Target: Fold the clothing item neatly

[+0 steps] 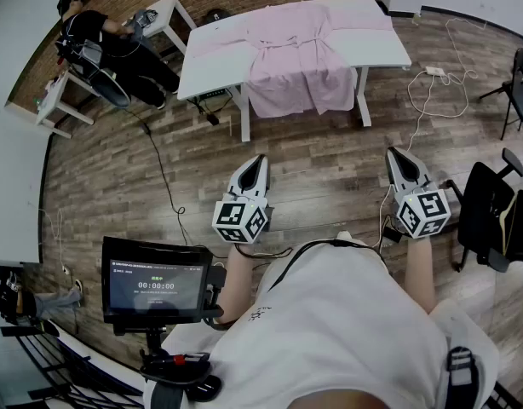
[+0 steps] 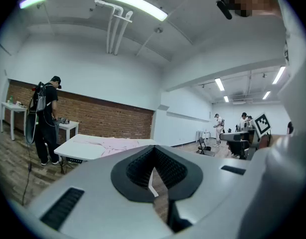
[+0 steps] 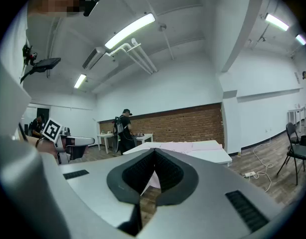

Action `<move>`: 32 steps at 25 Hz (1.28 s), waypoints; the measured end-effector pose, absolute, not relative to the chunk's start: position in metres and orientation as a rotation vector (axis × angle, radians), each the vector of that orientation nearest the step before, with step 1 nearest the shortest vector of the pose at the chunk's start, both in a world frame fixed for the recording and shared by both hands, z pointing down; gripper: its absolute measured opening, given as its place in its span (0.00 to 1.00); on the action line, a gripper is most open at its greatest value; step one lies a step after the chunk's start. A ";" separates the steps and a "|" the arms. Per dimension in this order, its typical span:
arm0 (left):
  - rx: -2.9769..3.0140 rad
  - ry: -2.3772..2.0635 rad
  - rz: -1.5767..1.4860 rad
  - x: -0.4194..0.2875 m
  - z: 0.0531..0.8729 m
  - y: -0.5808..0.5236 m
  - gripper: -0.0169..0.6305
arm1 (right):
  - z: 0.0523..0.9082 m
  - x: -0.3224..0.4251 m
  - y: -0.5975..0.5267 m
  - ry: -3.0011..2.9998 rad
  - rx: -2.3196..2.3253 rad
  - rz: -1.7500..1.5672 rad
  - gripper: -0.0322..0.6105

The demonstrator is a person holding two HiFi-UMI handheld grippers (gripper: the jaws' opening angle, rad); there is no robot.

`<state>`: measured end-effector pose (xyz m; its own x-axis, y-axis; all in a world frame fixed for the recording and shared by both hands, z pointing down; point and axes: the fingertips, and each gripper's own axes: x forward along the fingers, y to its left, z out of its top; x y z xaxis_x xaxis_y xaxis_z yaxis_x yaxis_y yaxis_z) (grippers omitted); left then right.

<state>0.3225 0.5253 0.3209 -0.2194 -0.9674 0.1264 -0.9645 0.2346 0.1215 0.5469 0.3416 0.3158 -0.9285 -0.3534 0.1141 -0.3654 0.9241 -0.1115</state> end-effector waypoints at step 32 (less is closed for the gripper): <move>1.844 -2.287 -0.008 0.314 0.325 0.523 0.03 | 0.311 0.534 0.338 -3.013 0.532 0.260 0.05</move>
<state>0.3137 0.5230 0.3252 -0.1995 -0.9678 0.1536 -0.9666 0.2201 0.1311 0.5337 0.3376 0.3110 -0.9375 -0.3337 0.0989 -0.3457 0.9257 -0.1535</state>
